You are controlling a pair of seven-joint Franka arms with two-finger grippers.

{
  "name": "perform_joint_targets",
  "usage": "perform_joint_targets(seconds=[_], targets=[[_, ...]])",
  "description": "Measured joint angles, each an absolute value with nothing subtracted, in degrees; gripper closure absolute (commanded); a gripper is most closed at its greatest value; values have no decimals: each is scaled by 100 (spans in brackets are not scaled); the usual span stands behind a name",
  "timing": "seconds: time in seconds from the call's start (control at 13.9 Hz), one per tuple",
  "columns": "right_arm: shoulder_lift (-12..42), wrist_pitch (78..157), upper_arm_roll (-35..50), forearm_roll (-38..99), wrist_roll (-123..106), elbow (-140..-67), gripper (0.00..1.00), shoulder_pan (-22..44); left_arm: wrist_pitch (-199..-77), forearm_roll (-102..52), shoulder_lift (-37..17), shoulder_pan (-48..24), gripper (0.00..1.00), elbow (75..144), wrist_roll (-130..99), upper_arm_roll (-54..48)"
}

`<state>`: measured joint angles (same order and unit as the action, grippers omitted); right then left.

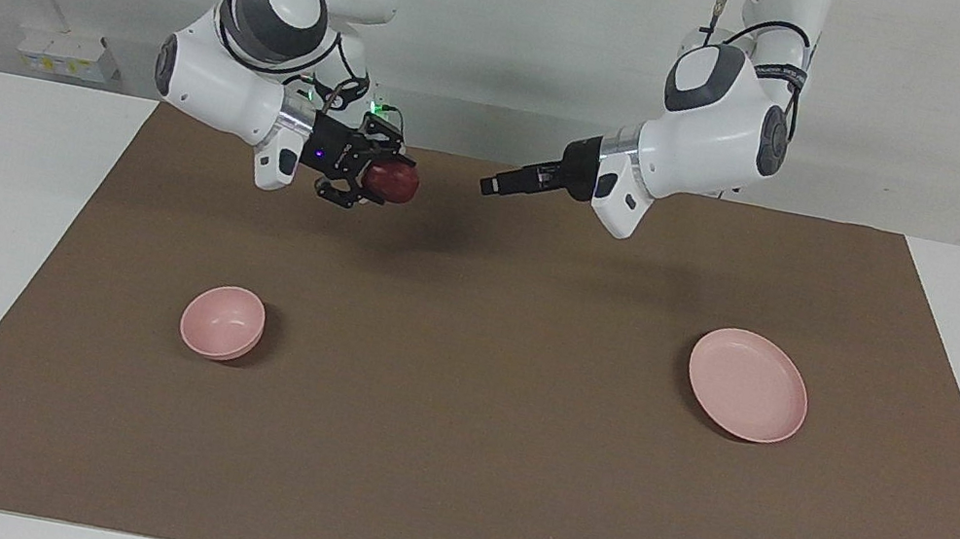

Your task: Move apple from plate to bowl

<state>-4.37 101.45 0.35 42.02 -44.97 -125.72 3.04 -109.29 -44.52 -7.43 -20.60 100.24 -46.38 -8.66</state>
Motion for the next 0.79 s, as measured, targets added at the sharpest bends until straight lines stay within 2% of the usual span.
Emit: perform_joint_targets(seconds=[0.36,0.57,0.79], targets=[[-271,10406,86,1580,-2848,-11907,74,457,-11321,-2734,-756,-1793,0,10024,-4379,-808],[-119,10515,113,192,-1814,-11440,76,835,-11324,-2391,-782,-1361,0,10024,-3649,-796],[119,11030,122,-896,-1550,-11247,79,937,-11326,-2127,-809,-799,0,10025,-2613,-779]])
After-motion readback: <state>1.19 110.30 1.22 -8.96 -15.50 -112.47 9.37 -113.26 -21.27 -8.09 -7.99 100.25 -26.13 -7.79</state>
